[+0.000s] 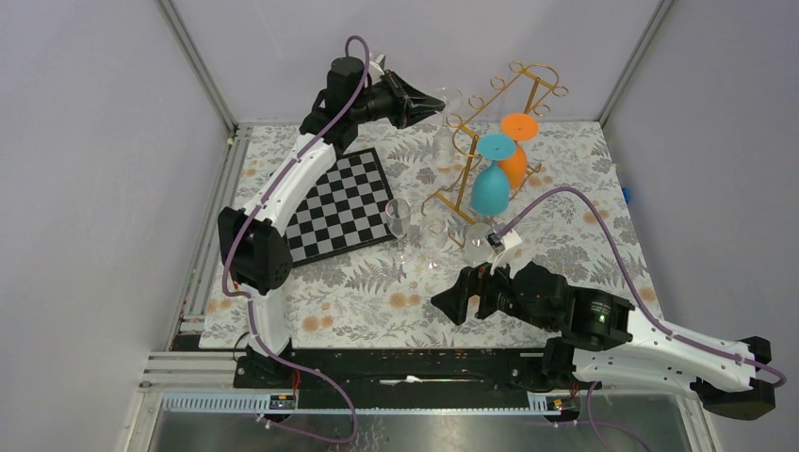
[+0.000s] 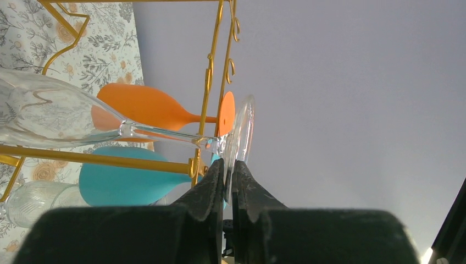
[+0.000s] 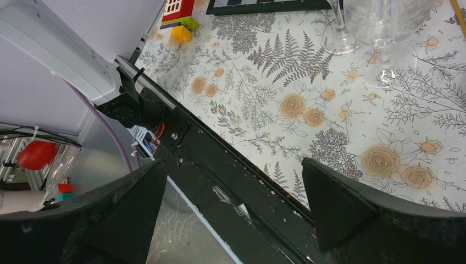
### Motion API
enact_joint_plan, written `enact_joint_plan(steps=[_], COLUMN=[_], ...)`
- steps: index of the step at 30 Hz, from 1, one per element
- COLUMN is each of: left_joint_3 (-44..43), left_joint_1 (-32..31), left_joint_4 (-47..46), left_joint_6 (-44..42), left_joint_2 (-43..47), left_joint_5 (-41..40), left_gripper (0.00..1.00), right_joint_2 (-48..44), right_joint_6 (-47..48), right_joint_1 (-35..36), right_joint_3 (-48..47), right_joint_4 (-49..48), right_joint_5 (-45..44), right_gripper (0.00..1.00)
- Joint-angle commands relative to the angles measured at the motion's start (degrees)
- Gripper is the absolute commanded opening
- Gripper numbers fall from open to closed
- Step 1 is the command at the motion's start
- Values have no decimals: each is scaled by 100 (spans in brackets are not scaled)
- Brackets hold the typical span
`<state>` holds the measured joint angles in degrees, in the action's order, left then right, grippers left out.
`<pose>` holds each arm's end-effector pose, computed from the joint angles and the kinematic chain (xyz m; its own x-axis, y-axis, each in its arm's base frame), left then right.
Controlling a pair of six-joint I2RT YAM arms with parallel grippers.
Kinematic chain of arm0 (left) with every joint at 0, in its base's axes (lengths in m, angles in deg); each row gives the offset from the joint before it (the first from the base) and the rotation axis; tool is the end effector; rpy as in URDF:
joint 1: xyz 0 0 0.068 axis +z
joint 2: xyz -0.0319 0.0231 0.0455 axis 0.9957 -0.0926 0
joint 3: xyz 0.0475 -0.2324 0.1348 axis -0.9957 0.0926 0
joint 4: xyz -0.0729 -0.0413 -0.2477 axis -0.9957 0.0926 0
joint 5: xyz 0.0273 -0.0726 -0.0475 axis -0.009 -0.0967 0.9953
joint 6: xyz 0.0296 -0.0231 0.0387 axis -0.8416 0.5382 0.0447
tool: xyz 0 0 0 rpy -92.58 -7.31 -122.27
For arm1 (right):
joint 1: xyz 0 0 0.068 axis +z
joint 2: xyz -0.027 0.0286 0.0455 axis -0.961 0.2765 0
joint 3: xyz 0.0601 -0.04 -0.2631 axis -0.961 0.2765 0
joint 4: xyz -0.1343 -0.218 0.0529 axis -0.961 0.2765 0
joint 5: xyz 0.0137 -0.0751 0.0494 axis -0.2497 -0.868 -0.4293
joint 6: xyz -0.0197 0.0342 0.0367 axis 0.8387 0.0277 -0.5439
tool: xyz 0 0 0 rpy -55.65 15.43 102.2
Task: Place the wine glass upside down on the wine glass rack
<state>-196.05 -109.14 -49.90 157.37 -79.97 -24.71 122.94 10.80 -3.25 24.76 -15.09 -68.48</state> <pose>0.4077 -0.2095 0.4114 -0.8894 -0.4483 -0.0892 0.0267 0.1437 -0.9893 0.0590 0.1396 0.3300 -0.5896 0.1296 -0.7973 -0.5853 0.6117 0.5323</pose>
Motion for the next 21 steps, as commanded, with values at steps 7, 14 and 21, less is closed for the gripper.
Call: enact_joint_plan(steps=[7,14,21], left_joint_3=[-281,-292,-258], left_joint_1=[-119,-170,-242], left_joint_4=[-97,-98,-4], left_joint_6=[-70,-64,-111], left_joint_2=[125,155,178], left_joint_5=[60,133,170], left_gripper=[0,0,0], right_joint_2=[-168,-206,-210], right_joint_6=[-34,-91,-127], right_joint_1=[-57,-56,-56], right_joint_3=[-55,-21,-2], right_joint_4=[-59,-54,-59], right_joint_5=[-40,-23,-5], right_gripper=[100,100,100])
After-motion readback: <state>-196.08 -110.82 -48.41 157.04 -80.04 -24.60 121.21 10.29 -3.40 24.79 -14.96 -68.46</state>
